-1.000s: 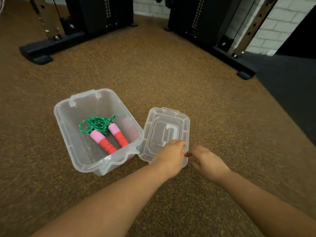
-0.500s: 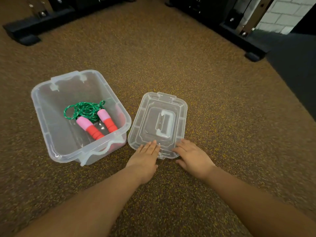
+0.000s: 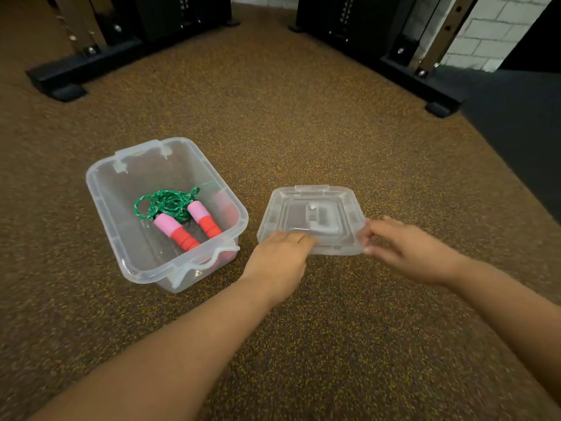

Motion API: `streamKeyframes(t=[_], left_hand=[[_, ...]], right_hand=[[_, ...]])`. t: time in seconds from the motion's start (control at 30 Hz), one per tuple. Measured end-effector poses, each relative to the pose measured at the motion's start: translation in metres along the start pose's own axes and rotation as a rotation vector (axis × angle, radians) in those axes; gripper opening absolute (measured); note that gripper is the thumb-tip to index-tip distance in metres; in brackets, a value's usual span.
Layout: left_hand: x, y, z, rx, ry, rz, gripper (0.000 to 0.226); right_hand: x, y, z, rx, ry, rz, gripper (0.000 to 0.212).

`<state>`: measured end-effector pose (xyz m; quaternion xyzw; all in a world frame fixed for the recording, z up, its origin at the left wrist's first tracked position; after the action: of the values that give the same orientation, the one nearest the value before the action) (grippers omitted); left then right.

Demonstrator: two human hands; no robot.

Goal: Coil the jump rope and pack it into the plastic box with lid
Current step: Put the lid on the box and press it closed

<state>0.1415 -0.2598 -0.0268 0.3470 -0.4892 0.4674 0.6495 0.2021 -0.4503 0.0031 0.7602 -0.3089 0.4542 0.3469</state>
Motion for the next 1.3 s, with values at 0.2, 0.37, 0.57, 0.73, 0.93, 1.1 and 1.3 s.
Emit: streamKeyframes(t=[0.2, 0.37, 0.57, 0.73, 0.93, 1.1, 1.3], left_hand=[[0.073, -0.016, 0.018, -0.083, 0.166, 0.189, 0.024], [0.110, -0.015, 0.007, -0.065, 0.664, 0.044, 0.016], [0.118, 0.000, -0.039, 0.273, 1.107, 0.430, 0.050], [0.093, 0.019, -0.058, 0.509, 1.214, 0.303, 0.055], [0.103, 0.047, -0.104, 0.700, 1.274, 0.528, 0.029], [0.116, 0.079, -0.147, 0.851, 1.078, 0.688, 0.029], [0.108, 0.106, -0.175, 0.919, 0.882, 0.683, 0.035]], right_hand=[[0.057, 0.032, 0.005, -0.123, -0.683, 0.100, 0.031], [0.040, 0.035, 0.016, -0.272, -0.650, 0.160, 0.048], [0.054, 0.021, -0.011, -0.231, -0.999, 0.184, 0.039], [0.060, -0.008, -0.043, -0.156, -1.253, 0.109, 0.037], [0.057, -0.053, -0.075, -0.196, -1.244, 0.084, 0.044], [0.031, -0.098, -0.121, -0.166, -1.141, 0.089, 0.037], [0.002, -0.142, -0.164, -0.128, -1.047, 0.134, 0.030]])
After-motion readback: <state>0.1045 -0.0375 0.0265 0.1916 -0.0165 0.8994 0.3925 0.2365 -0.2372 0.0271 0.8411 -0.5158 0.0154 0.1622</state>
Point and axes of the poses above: each hand's wrist, its own y-axis away from the middle knuckle, its own x-axis out of the back of the hand, z = x × y, the point moved 4 cm from there along -y, towards the middle knuckle, and after that the axes turned 6 degrees about -x, right-handed, at the moved point
